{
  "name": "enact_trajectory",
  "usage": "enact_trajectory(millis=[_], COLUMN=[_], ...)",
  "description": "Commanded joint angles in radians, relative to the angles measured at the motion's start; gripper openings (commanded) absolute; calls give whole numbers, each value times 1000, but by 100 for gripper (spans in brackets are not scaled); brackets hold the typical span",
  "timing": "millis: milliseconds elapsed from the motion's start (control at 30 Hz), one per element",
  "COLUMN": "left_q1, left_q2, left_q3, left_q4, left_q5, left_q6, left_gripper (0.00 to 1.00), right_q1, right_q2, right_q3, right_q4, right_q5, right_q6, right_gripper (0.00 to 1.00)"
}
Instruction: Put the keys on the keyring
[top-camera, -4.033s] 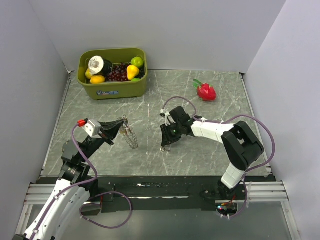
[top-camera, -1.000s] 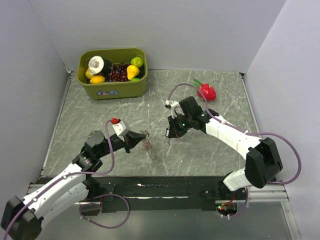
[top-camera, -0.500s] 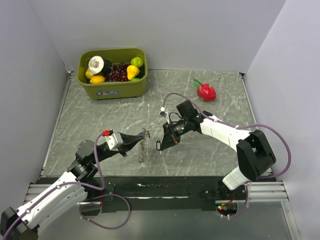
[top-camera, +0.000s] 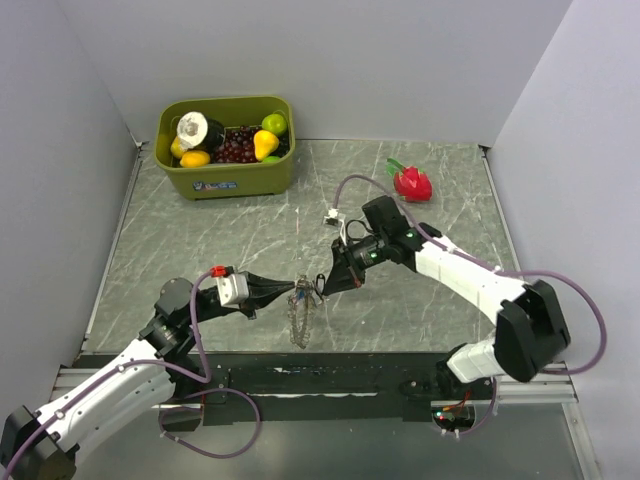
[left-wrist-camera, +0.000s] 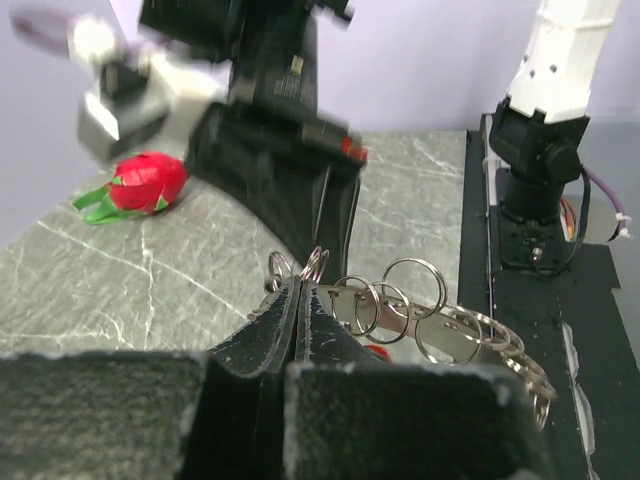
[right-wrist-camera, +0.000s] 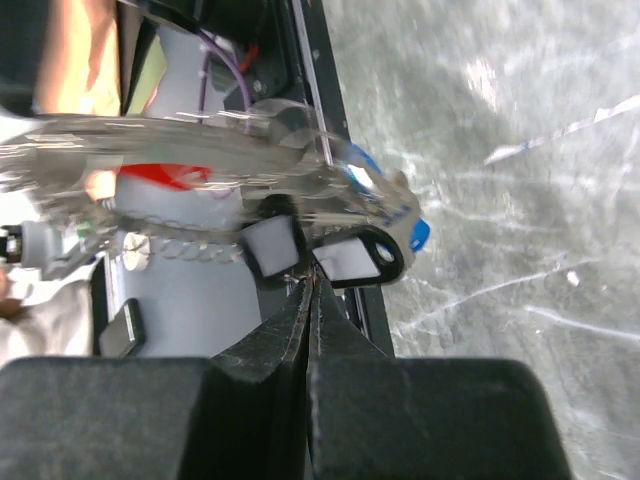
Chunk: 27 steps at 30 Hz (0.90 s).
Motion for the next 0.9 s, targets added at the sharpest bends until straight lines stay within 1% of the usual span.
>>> enact_trajectory(millis=[0, 200, 233, 267, 300, 367, 400, 433, 533, 567, 600, 633, 667, 700, 733, 767, 867], left_q1=[-8, -11, -11, -11, -11, -11, -12, -12, -12, -11, -12, -12, -12, -11, -12, -12, -12], left_q2=[8, 12, 11, 8, -3, -17, -33, -43, -81, -92, -110, -119, -126, -133, -136, -133, -121], left_q3=[45, 39, 39, 39, 40, 49, 54, 58, 60, 57, 54, 42, 37, 34, 29, 31, 34], left_q4=[28, 15, 12, 6, -10, -32, -66, -78, -119, -123, -123, -114, -109, -104, -103, -104, -107], left_q5=[-14, -52, -63, -73, -101, -155, -179, -242, -357, -374, -383, -391, -391, -390, -391, -388, -385], left_q6=[38, 44, 43, 46, 47, 54, 58, 61, 60, 63, 61, 60, 58, 58, 57, 55, 57], left_gripper=[1, 1, 1, 1, 1, 1, 1, 1, 1, 1, 1, 1, 1, 1, 1, 1, 1], right_q1=[-7, -7, -7, -6, -7, -9, -6, -7, -3, -3, -4, -3, -4, -3, -3, -4, -3], right_q2=[-85, -56, -53, -44, -16, 22, 56, 71, 114, 119, 102, 81, 23, -8, -37, -79, -88], right_q3=[11, -9, -15, -21, -15, 10, 16, 19, 33, 31, 22, -5, -24, -41, -65, -73, -75], right_q4=[21, 55, 78, 78, 69, 11, -3, -13, -54, -56, -43, -21, 27, 50, 68, 81, 86], right_q5=[-5, -56, -36, -4, 81, 159, 227, 258, 355, 361, 360, 366, 378, 401, 438, 453, 506], right_q6=[-26, -13, -5, 19, 24, 29, 30, 36, 59, 58, 59, 70, 82, 93, 116, 121, 130], right_gripper=[0, 0, 0, 0, 0, 0, 0, 0, 0, 5, 26, 35, 52, 93, 100, 100, 100])
